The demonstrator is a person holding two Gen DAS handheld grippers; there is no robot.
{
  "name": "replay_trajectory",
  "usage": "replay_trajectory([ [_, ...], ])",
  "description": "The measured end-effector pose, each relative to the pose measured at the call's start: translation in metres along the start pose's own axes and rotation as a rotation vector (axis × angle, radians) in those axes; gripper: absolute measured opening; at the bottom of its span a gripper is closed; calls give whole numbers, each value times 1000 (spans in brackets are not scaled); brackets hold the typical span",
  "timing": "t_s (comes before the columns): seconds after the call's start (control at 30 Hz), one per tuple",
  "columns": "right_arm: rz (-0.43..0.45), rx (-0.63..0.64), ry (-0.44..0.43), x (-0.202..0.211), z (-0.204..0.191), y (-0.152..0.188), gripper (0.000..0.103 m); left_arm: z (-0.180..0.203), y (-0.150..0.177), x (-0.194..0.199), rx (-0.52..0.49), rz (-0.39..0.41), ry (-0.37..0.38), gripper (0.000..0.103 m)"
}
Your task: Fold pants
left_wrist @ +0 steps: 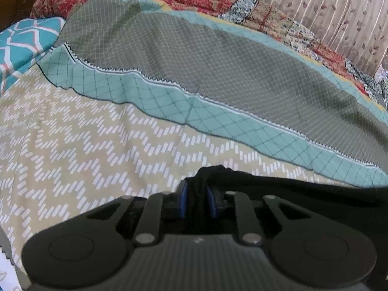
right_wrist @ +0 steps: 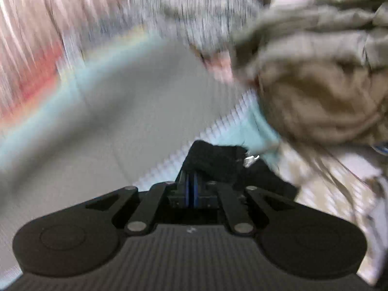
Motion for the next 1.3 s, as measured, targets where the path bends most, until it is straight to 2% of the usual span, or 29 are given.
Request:
replay_trajectory([
  [0.03, 59, -56, -33, 4, 0, -10, 6, 2, -1, -2, 6, 2, 4, 16],
  [0.1, 74, -52, -6, -10, -10, -16, 7, 5, 0, -9, 11, 4, -26, 16],
  [0.17, -6, 41, 68, -42, -18, -2, 27, 2, 2, -20, 4, -5, -62, 22],
  [0.2, -70, 81, 70, -54, -20, 9, 50, -2, 4, -28, 12, -22, -84, 26],
  [0.23, -104, 93, 71, -59, -18, 21, 50, -4, 6, -29, 29, -30, -85, 29],
  [0.3, -41, 46, 40, -50, -12, 25, 51, -4, 3, -23, 31, -20, -71, 31],
  [0.37, -9, -10, -28, -32, -6, 28, 51, -2, 2, -14, 5, -5, -74, 42],
  [0.47, 45, 7, -86, 3, -10, 36, 51, -5, 3, 4, -11, 15, -74, 44],
  [0.57, 34, 55, -205, 36, -32, 55, 51, -10, 7, 24, 14, 27, -60, 47],
  [0.67, -38, 119, -303, 52, -49, 86, 51, -20, 15, 45, 27, 31, -70, 48],
  [0.7, -70, 147, -304, 49, -54, 96, 51, -26, 18, 53, 35, 29, -77, 48],
  [0.8, -180, 222, -204, 33, -56, 124, 50, -42, 23, 81, 58, 29, -88, 49],
  [0.87, -147, 240, -201, 46, -58, 128, 50, -55, 28, 102, 70, 36, -92, 54],
  [1.03, -48, 363, -386, 126, -93, 147, 50, -86, 52, 135, 110, 20, -98, 63],
  [1.2, -63, 485, -655, 211, -130, 202, 50, -102, 90, 143, 190, -59, -30, 67],
  [1.3, -84, 588, -730, 242, -148, 242, 50, -97, 112, 144, 168, -91, -17, 68],
])
Point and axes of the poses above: each gripper's, at about its wrist camera, not at the fingertips, and x roughly against the way its jaws point, z to its right, y to its underside, the point moved 7 cm from there along -x, roughly the way its jaws point, and after that the axes turned 8 degrees about x, right-handed, at the moved point
